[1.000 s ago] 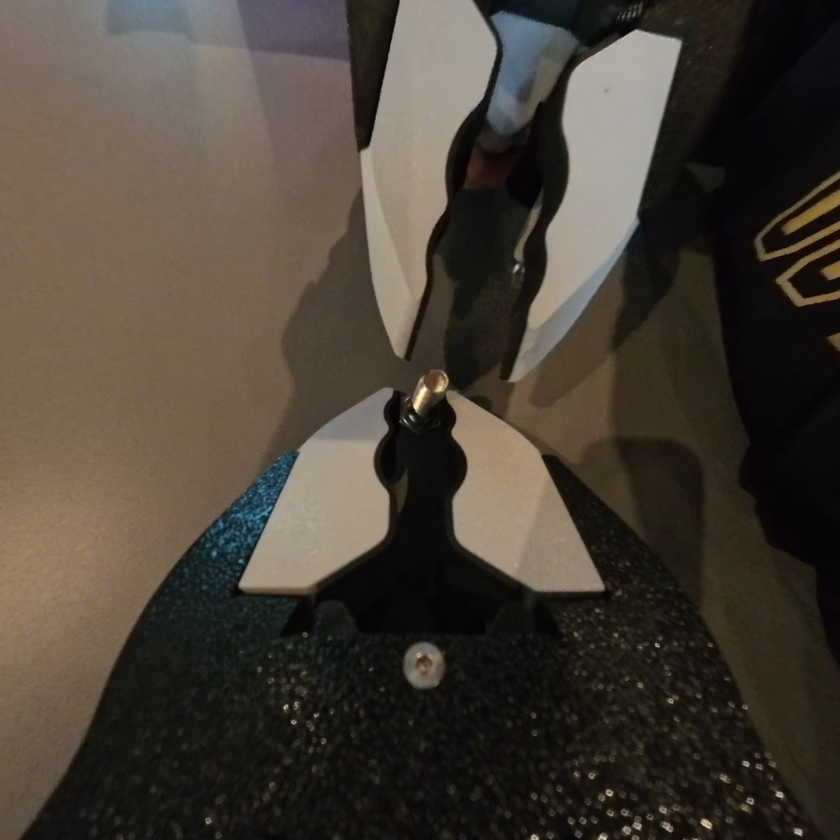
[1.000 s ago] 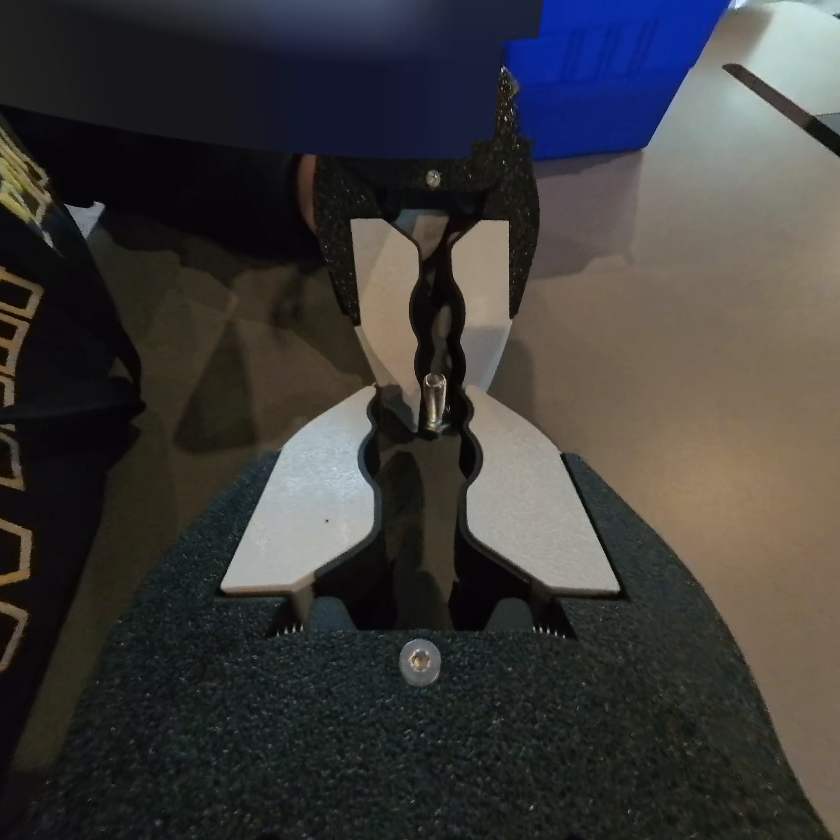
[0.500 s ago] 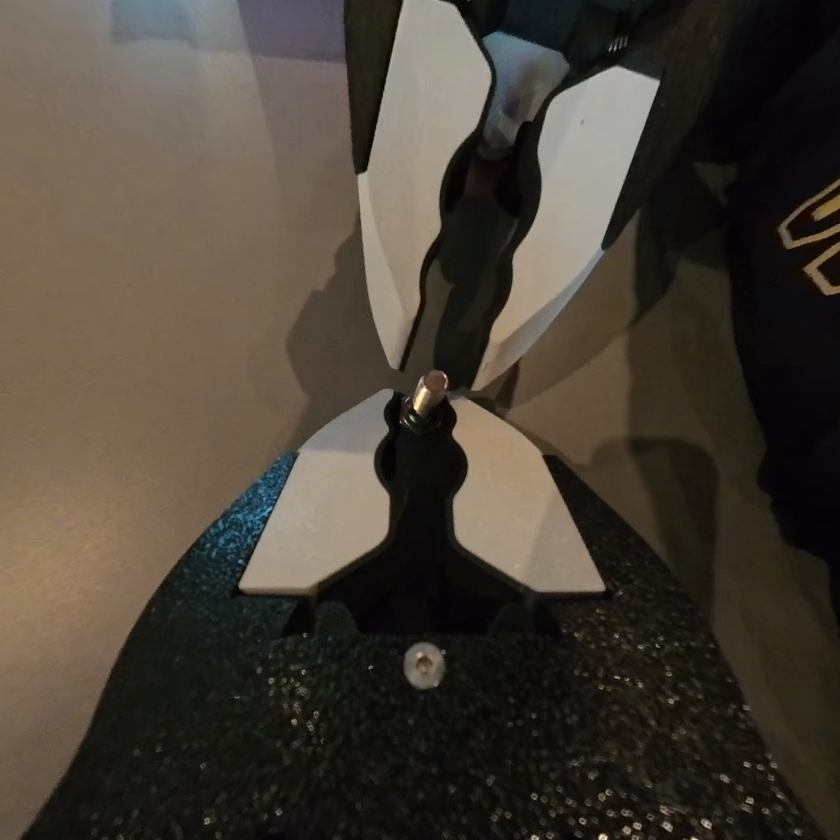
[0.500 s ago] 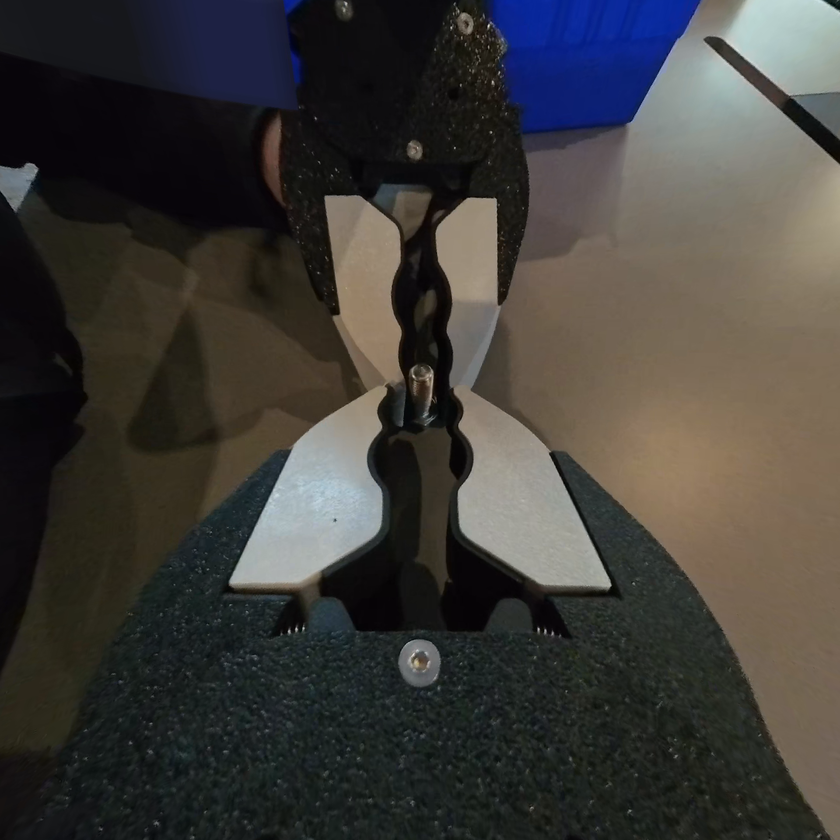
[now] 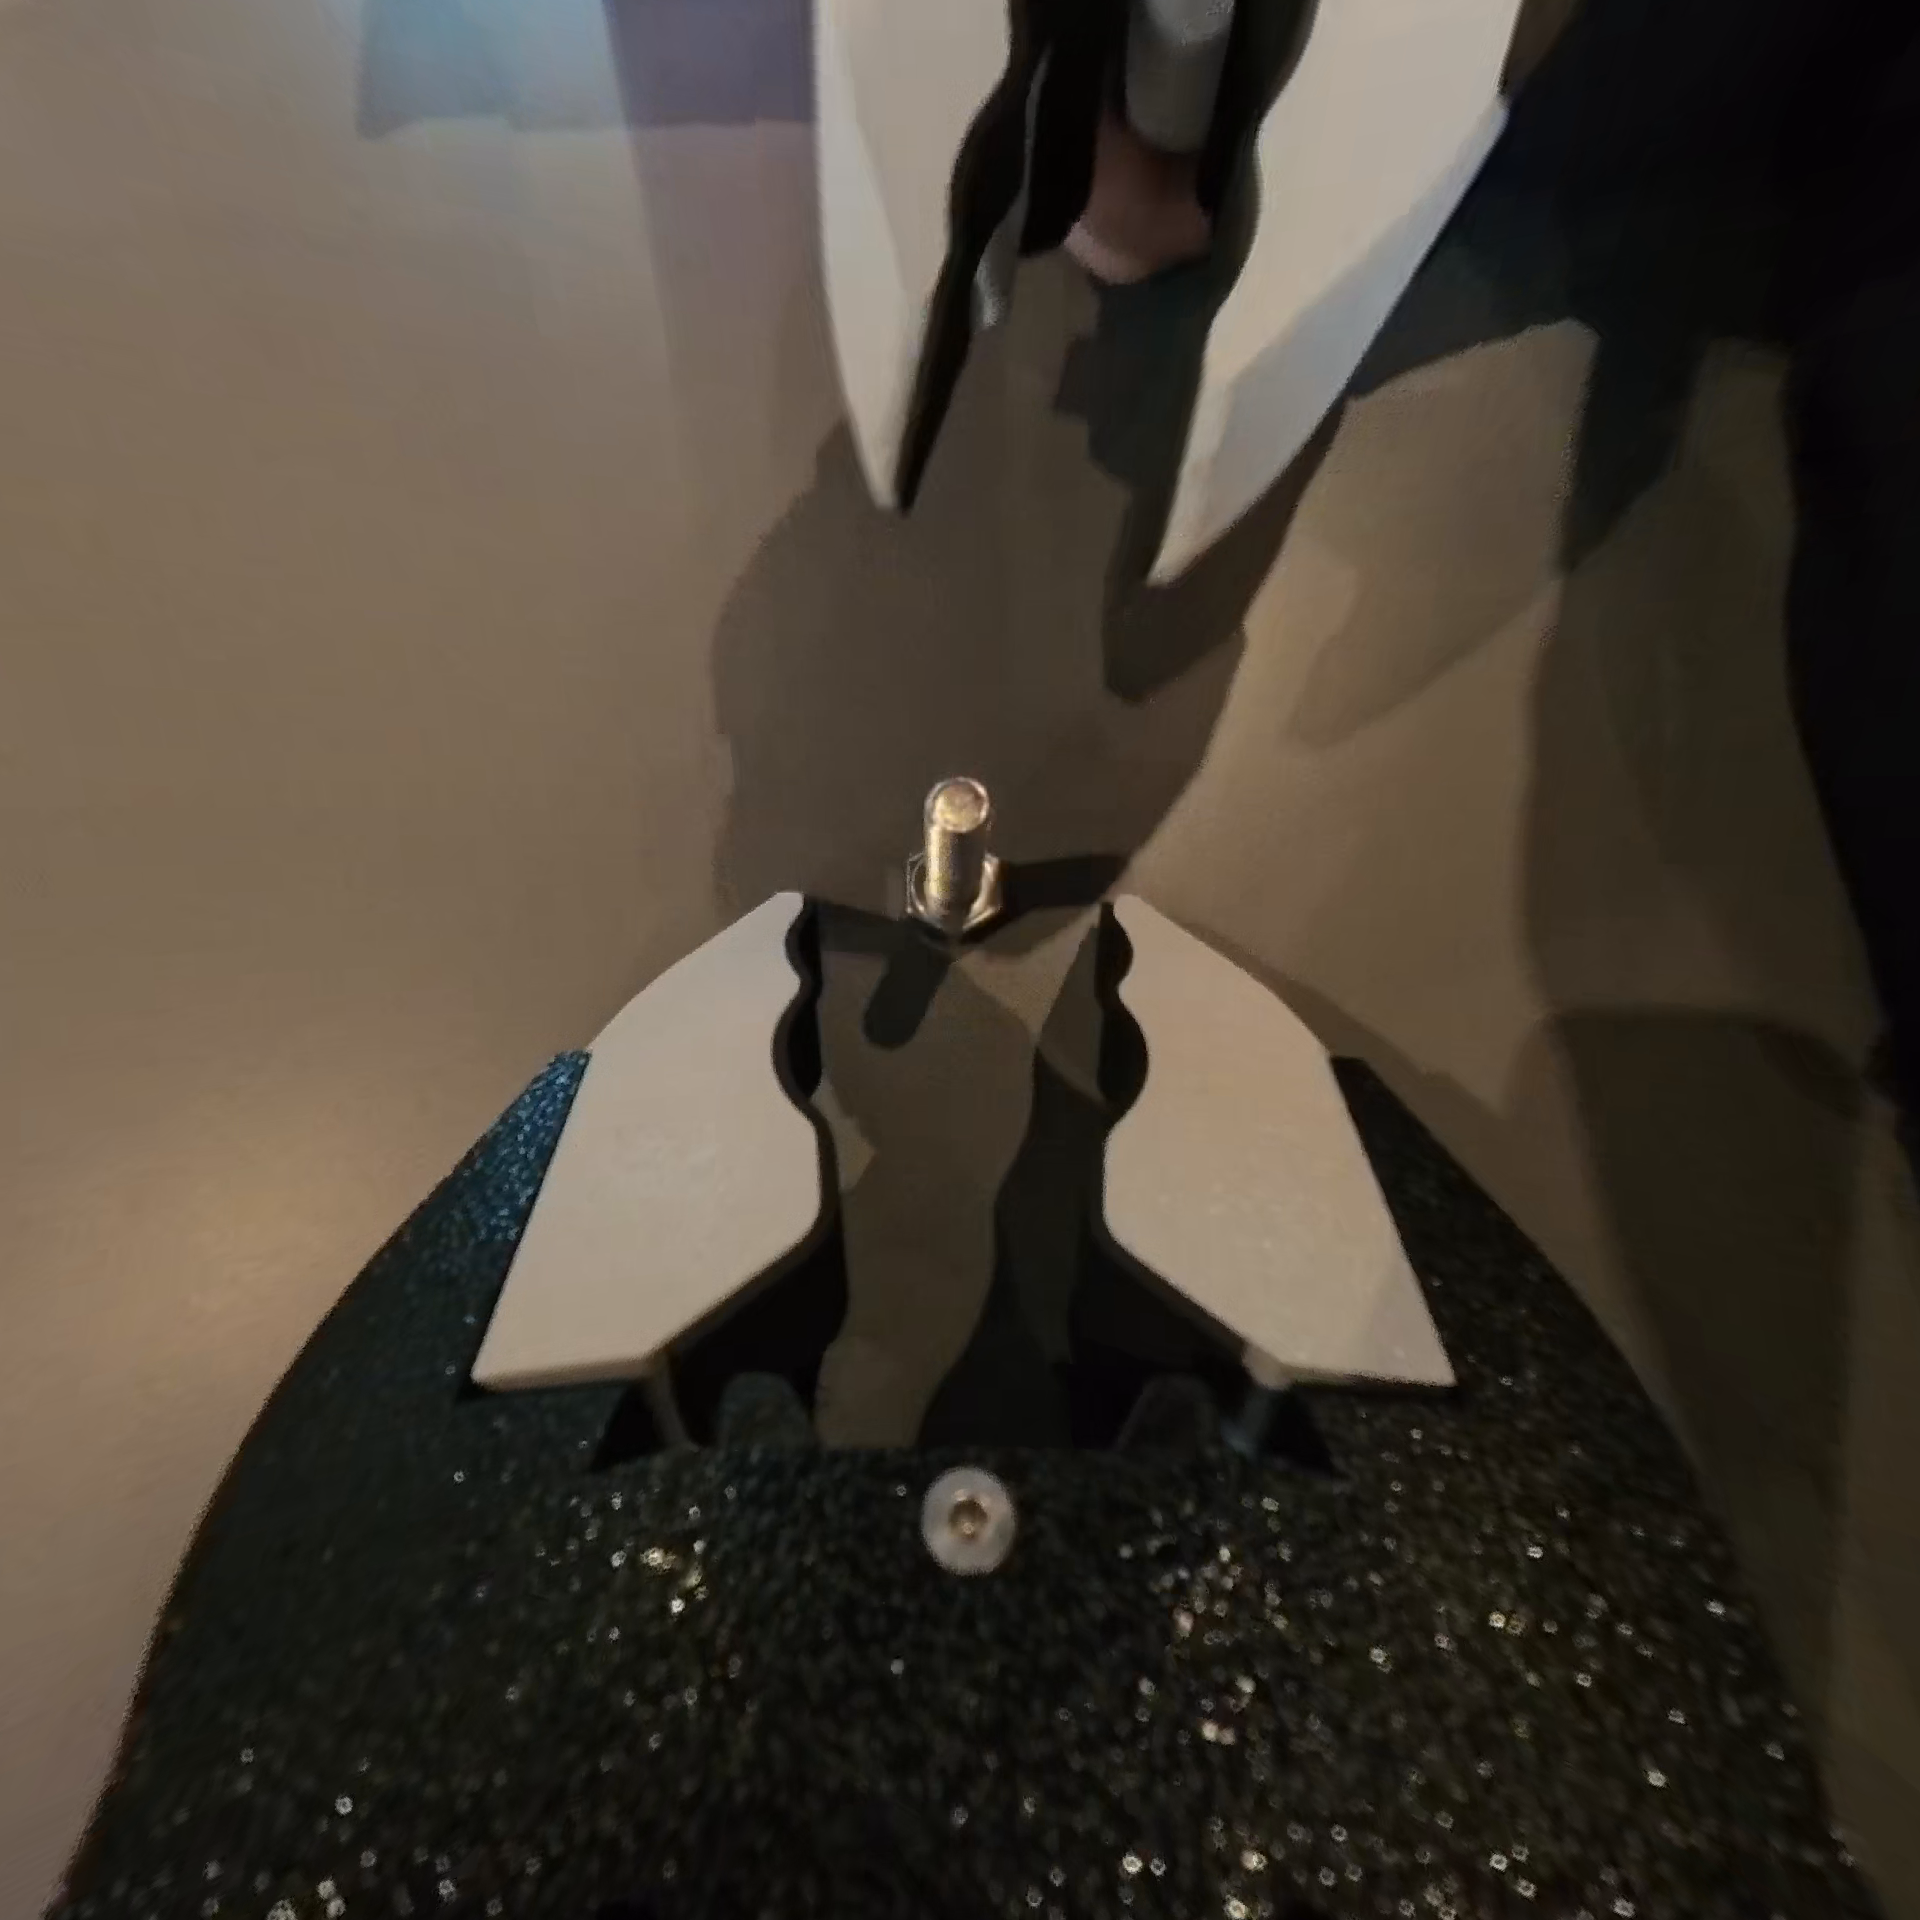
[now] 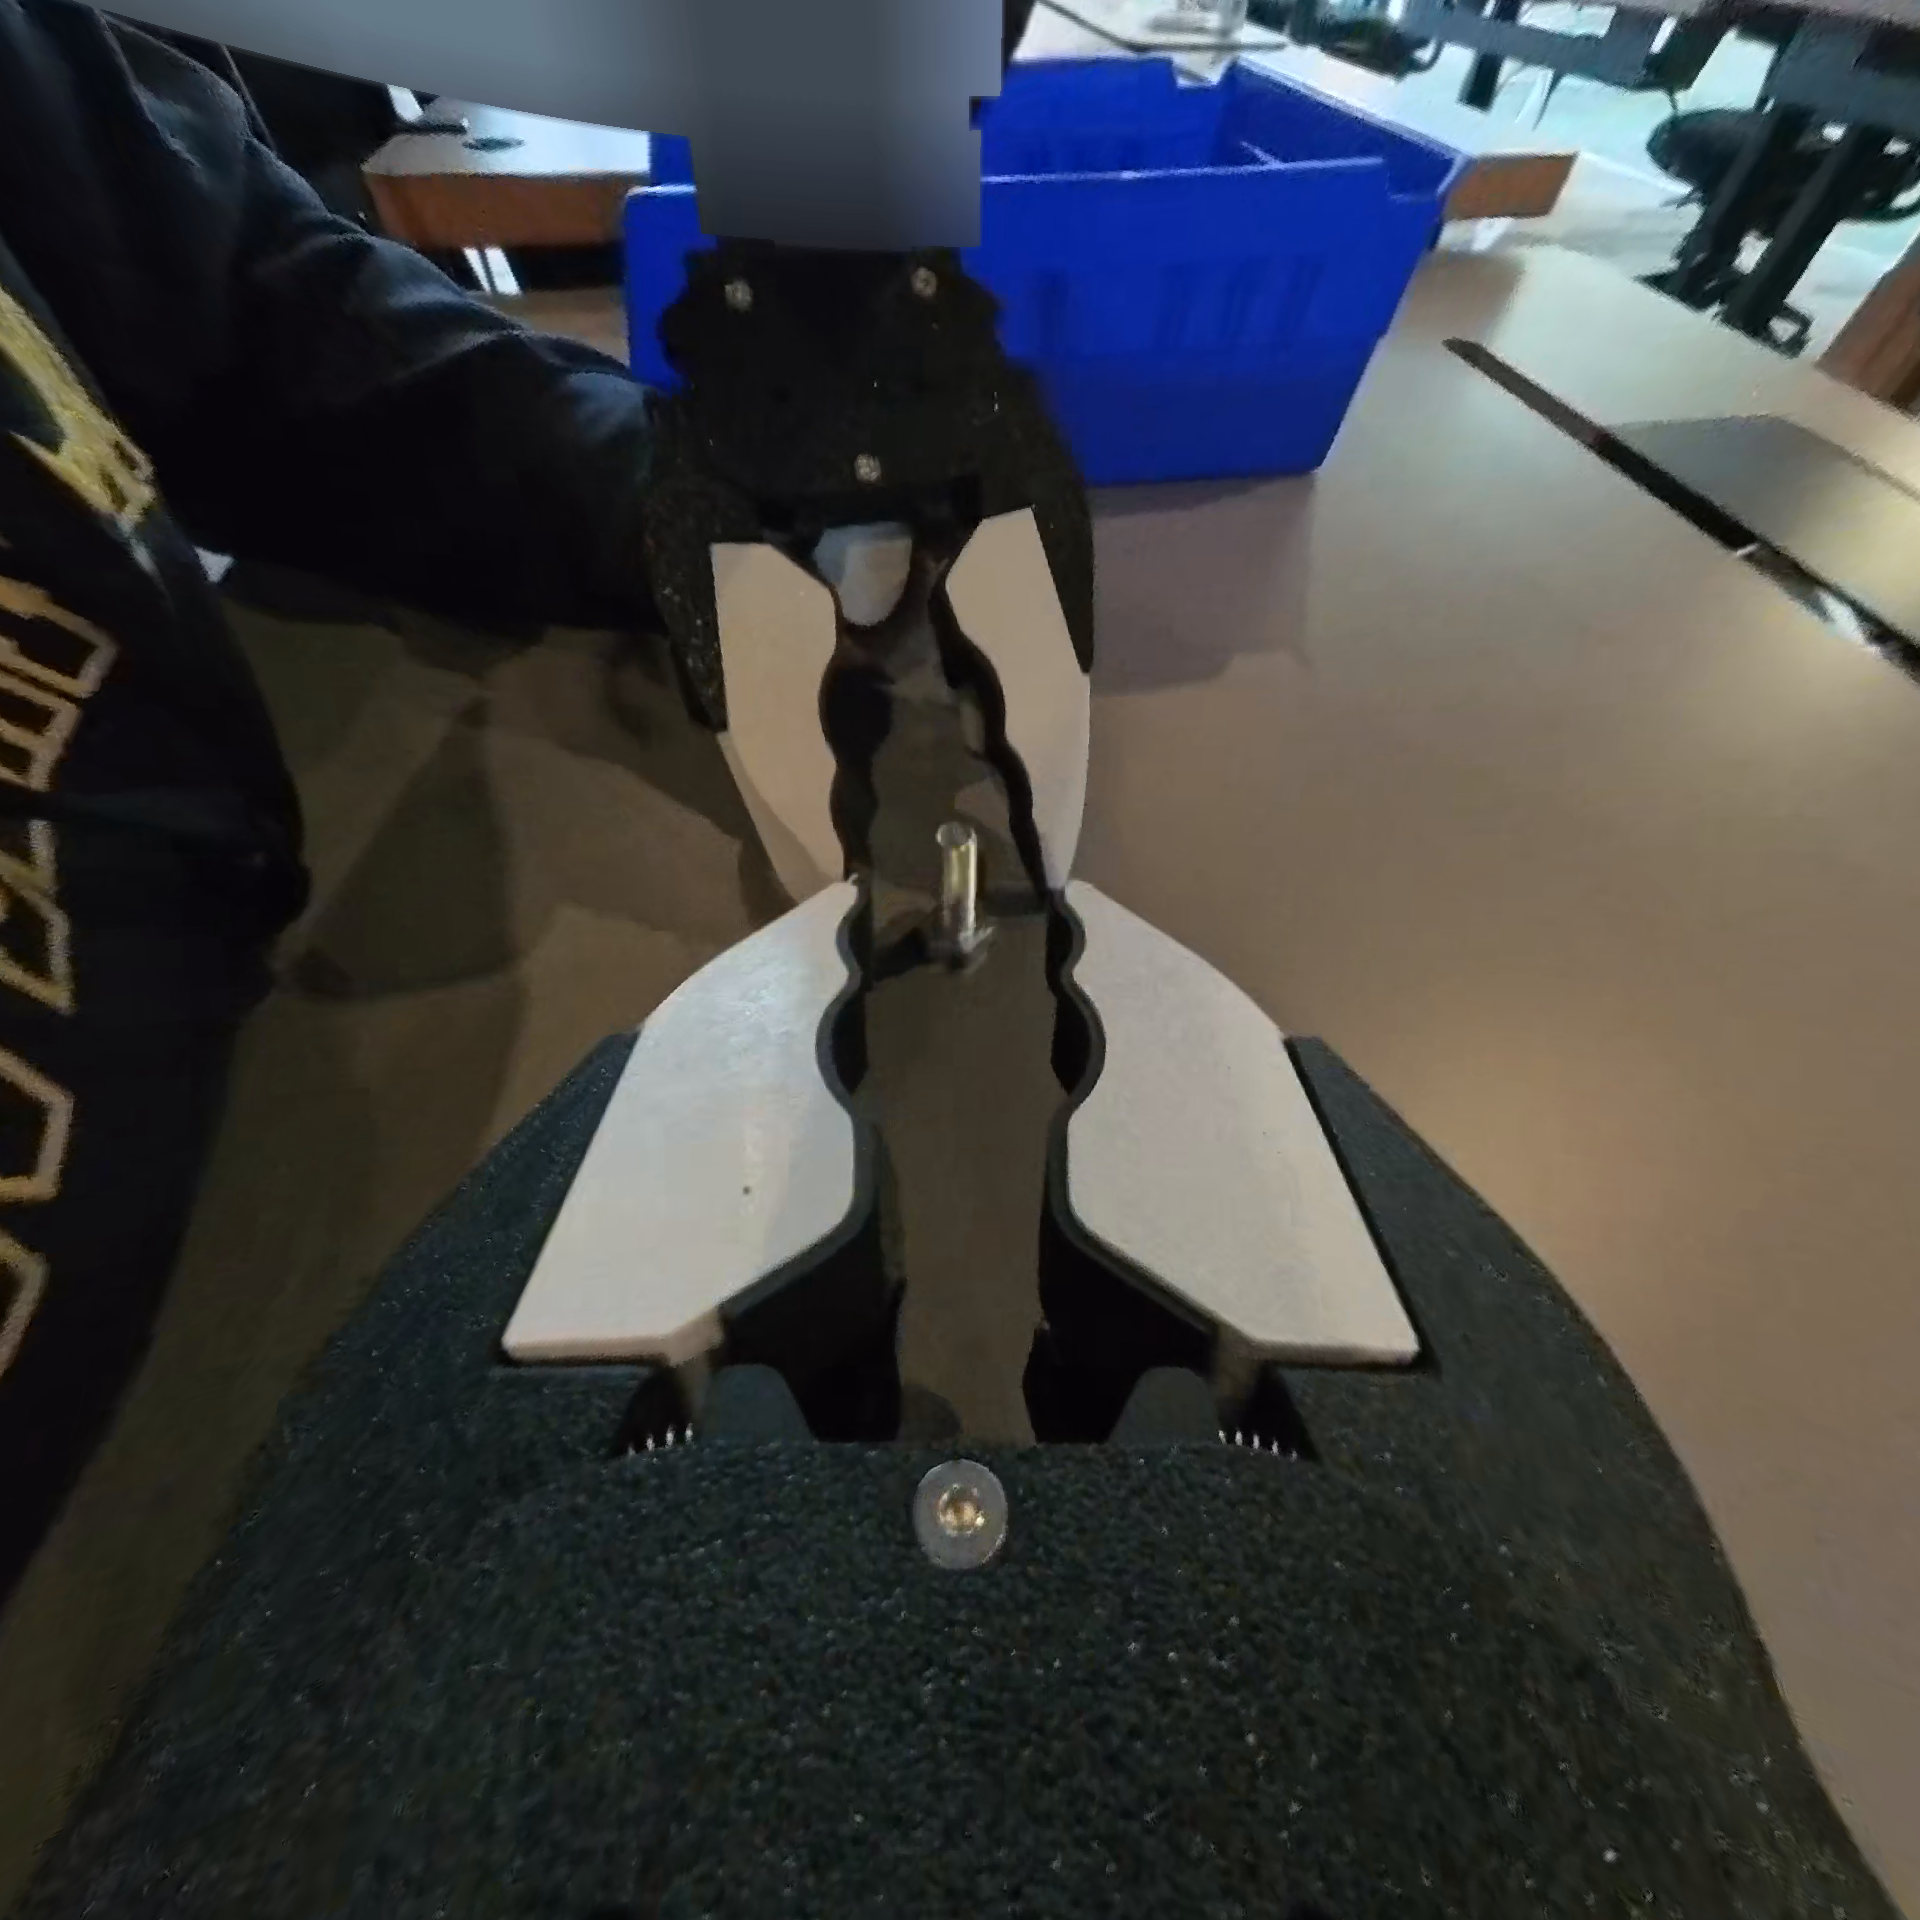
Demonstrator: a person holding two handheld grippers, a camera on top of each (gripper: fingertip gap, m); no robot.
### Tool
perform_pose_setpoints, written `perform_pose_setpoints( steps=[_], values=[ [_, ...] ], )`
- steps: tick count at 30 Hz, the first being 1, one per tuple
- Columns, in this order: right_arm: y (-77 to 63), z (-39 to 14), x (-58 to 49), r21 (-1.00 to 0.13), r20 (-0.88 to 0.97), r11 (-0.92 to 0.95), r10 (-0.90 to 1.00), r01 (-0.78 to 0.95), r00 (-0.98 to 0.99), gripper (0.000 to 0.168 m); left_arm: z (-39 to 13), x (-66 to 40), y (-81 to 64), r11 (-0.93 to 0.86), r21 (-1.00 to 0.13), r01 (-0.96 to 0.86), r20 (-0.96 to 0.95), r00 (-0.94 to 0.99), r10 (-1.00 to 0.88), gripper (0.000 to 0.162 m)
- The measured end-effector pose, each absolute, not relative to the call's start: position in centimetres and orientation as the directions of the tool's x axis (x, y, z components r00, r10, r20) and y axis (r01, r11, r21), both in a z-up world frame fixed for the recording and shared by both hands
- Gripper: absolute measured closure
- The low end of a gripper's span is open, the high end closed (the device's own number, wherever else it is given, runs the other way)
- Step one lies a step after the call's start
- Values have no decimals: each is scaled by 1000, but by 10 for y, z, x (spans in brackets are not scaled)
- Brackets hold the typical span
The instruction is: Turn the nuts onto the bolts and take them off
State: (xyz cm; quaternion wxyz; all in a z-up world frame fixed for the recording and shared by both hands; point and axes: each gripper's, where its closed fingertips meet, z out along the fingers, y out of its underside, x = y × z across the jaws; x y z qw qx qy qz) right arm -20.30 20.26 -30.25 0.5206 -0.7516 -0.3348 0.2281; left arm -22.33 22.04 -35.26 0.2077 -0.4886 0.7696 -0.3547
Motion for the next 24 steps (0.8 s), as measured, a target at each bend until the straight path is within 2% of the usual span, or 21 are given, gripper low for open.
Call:
perform_pose_setpoints(
  steps=[4,8,13,19,24],
  values=[
    [184,-312,-191,-910,-21,-288,751,299,660,138,-352,-222,220,239,-753,-613,70,-435,-898,112],
    [164,-332,-180,-805,-8,-385,767,451,641,139,-351,-221,220,216,-755,-619,101,-435,-895,115],
    [148,-332,-167,-706,25,-447,760,550,650,146,-350,-219,220,196,-756,-625,127,-433,-892,117],
    [113,-340,-156,-590,-68,-535,779,605,623,142,-351,-218,220,197,-756,-624,126,-434,-892,118],
    [105,-338,-143,-522,-40,-591,738,615,674,142,-350,-216,220,187,-756,-627,139,-432,-891,119]
  ],
)
